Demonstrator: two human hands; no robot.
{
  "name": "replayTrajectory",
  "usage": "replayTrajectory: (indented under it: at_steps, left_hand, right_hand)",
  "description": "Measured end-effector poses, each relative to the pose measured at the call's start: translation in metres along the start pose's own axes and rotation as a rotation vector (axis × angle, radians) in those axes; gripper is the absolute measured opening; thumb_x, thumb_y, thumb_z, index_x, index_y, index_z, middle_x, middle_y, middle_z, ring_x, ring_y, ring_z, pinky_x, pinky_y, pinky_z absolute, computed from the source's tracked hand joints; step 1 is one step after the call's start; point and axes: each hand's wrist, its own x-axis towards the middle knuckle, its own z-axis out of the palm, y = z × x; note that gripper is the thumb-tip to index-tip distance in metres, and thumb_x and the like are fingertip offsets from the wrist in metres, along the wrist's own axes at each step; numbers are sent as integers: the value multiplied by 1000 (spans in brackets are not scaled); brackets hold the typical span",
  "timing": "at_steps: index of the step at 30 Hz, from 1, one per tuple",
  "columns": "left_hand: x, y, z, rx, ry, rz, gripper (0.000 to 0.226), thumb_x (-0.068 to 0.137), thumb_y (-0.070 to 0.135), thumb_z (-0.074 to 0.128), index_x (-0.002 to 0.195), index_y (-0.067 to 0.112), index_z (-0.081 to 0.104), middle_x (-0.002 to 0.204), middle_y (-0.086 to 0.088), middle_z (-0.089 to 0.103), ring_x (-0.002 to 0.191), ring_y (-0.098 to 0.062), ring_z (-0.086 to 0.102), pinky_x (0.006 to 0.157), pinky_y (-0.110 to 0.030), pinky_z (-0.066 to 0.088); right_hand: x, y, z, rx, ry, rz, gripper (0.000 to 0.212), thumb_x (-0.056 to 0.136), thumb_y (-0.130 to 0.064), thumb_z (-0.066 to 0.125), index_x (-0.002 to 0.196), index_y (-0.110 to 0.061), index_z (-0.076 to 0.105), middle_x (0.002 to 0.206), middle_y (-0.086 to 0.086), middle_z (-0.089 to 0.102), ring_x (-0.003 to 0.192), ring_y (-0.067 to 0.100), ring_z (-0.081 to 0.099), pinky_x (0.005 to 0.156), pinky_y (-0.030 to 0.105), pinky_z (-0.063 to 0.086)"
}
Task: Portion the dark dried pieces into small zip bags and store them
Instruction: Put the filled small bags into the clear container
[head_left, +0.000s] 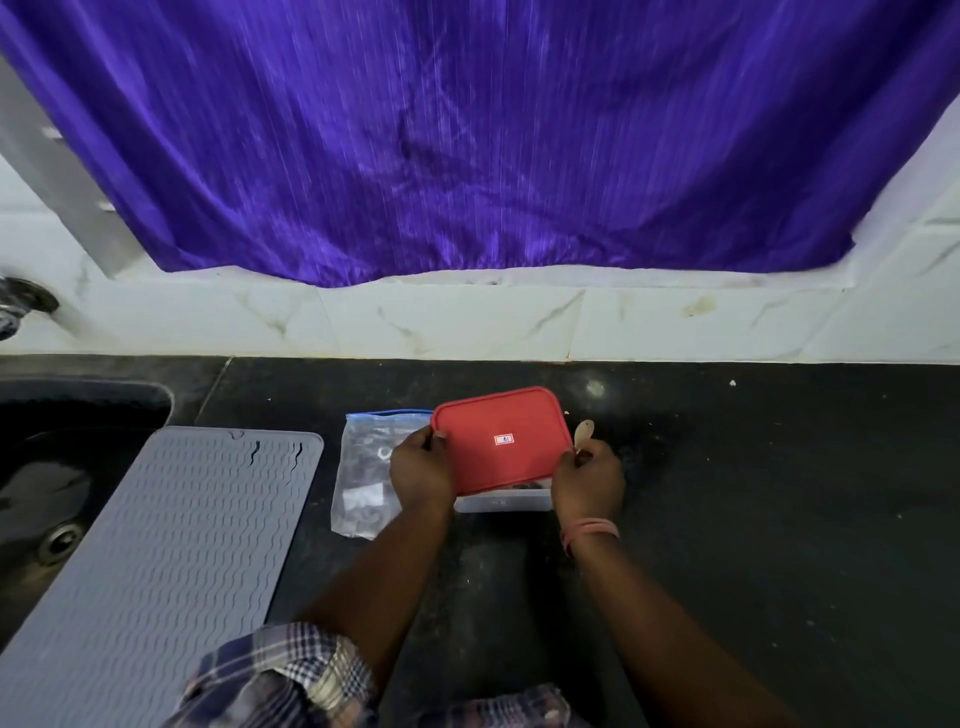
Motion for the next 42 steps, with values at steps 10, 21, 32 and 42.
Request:
replayTrajectory:
  at_steps: [10,21,32,42]
  left_hand:
    - [7,-11,7,76,-104,44,35,104,29,56,132,15,69,129,-10,71,120,-31,65,102,-35,48]
    - [11,-17,19,-12,-102,-47,37,100,26,61,136,20,66,134,-8,68,124,-31,62,110,-46,47]
    - [20,-24,34,50,-112,-282,83,97,72,22,130,9,65,132,-18,66,120,-39,61,110,-51,44]
    - [13,-17,38,64,-18,-336,86,81,90,41,102,14,77,112,-12,74,103,-34,68,98,-44,52]
  right_hand:
    - [-12,4,-2,-9,-15,57,10,88,-13,57,91,-4,59,100,17,62,90,34,62,77,32,44]
    - [9,-13,-3,-249,-237,85,45,98,-29,41,140,-17,52,136,21,50,125,42,48,107,45,37]
    - [22,-3,18,45,-238,197,52,107,-36,28,155,-16,32,148,22,41,132,43,44,113,48,31]
    - [31,3,22,131,-262,190,47,109,-30,27,152,-18,38,155,15,39,137,35,43,115,42,29]
